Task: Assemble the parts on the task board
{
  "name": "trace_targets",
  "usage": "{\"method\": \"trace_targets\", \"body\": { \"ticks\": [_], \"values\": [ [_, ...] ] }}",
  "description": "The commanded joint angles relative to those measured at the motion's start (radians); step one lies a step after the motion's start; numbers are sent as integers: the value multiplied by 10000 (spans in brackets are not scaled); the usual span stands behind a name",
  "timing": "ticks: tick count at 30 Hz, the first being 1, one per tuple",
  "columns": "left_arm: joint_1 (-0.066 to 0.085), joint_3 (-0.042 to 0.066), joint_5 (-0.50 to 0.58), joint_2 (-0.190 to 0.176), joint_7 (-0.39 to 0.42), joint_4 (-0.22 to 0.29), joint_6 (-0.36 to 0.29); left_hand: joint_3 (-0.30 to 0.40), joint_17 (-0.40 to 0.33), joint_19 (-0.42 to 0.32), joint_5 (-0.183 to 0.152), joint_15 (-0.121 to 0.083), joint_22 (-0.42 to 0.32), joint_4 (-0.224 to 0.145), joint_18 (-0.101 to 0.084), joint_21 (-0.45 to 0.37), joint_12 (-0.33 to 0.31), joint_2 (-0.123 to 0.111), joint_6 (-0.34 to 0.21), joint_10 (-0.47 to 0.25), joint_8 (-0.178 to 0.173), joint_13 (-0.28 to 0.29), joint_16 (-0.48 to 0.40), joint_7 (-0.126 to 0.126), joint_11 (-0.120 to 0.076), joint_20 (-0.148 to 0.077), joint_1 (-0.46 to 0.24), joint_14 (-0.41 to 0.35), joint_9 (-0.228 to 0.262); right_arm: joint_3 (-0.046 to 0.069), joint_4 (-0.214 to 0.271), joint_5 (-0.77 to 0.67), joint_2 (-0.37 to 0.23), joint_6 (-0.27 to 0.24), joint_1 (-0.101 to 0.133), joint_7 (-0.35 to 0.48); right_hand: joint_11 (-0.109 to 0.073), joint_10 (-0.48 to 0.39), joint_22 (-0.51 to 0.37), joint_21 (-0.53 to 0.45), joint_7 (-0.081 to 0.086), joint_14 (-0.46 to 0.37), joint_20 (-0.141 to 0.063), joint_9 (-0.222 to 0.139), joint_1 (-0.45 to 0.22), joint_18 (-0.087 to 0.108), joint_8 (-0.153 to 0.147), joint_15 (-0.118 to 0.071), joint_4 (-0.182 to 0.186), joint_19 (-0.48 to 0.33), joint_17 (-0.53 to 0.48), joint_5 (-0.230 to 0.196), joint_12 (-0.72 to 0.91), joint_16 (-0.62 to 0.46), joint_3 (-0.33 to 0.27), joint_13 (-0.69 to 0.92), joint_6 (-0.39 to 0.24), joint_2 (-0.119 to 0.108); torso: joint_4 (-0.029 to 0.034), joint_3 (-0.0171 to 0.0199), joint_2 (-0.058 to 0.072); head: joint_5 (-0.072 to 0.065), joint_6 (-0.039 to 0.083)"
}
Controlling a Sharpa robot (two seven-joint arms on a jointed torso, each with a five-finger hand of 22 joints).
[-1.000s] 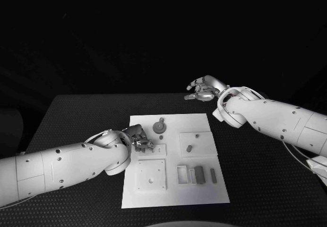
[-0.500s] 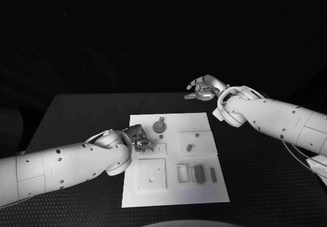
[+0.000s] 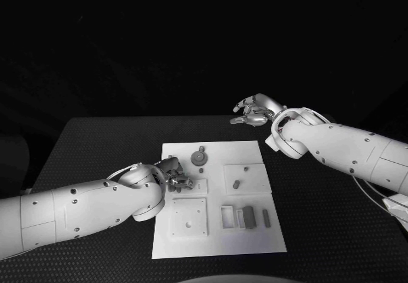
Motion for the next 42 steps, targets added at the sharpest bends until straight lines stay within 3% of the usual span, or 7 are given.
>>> {"method": "trace_targets", "body": {
  "ticks": [1, 4, 8, 16, 22, 30, 42],
  "values": [
    [-80, -42, 110, 92, 159, 85, 452, -93, 103, 204, -68, -126, 259, -14, -53, 213, 255, 307, 27, -50, -3, 207, 522, 4, -132, -109, 433, 49, -66, 3, -2, -10, 4, 123, -4, 48, 0, -93, 83, -46, 99, -88, 11, -18, -49, 194, -48, 2, 34, -46, -12, 7, 60, 33, 2, -11, -4, 3, -3, -2, 3, 6, 8],
    [-80, -42, 96, 93, 178, 86, 396, -132, 193, 424, -237, -284, 268, -20, -58, 539, 626, 317, 20, -113, -39, 478, 1203, 11, -224, -261, 505, 99, -127, 3, -12, -10, 4, 135, -4, 48, 0, -93, 83, -46, 99, -88, 11, -19, -48, 194, -48, 2, 34, -46, -12, 7, 61, 34, 2, -12, -4, 3, -1, 0, 2, 2, 12],
    [-80, -40, 77, 90, 208, 76, 331, -183, 441, 922, -659, -727, 277, -13, -67, 1376, 1526, 355, 14, -173, -122, 1057, 2548, -18, -378, -625, 667, 250, -244, 3, -16, -10, 6, 137, -4, 49, 0, -94, 84, -46, 100, -89, 10, -21, -47, 194, -48, 2, 35, -46, -13, 7, 62, 35, 1, -13, -4, 3, -2, -2, 1, 0, 18],
    [-79, -39, 126, 94, 277, 66, 168, -226, 674, 1929, -783, -1571, 274, -1, -4, 3010, 3077, 404, 14, 43, -246, 1979, 4302, -126, -543, -1256, 769, 981, -375, 3, -15, -10, 5, 140, -4, 50, 0, -95, 85, -47, 100, -89, 10, -24, -44, 194, -48, 3, 36, -47, -15, 7, 64, 36, 0, -15, -5, 3, -3, 0, 4, -3, 27],
    [-78, -39, 211, 103, 188, 41, -83, -194, 754, 2097, -725, -1653, 266, 4, 8, 3457, 3555, 395, 46, 40, -259, 2281, 4628, -171, -604, -1398, 741, 1159, -396, 3, -23, -10, 9, 141, -4, 49, 0, -95, 86, -47, 100, -90, 10, -26, -41, 194, -47, 3, 36, -48, -15, 7, 66, 37, 0, -17, -4, 4, 1, -1, 4, -9, 14],
    [-78, -39, 224, 25, 80, -35, -405, -160, 804, 2114, -288, -1713, 258, -7, 17, 3779, 3839, 394, 157, 35, -195, 2415, 4809, -228, -657, -1464, 610, 1219, -377, 3, -41, -10, 22, 145, -9, 53, 0, -96, 87, -48, 100, -90, 10, -28, -36, 194, -47, 3, 35, -49, -16, 7, 68, 39, 0, -18, -4, 5, 4, -5, 3, -7, 10],
    [-66, -30, 412, -165, -2, -31, -430, -104, 862, 2214, -223, -1766, 256, -28, 35, 4043, 4055, 419, 177, 102, -169, 2496, 4966, -269, -705, -1463, 584, 1331, -369, 3, -57, -10, 26, 150, -41, 54, 1, -97, 89, -48, 100, -91, 9, -33, -29, 194, -46, 3, 33, -49, -18, 7, 73, 42, -1, -22, -4, 11, 12, -3, 2, -15, -22]
  ]
}}
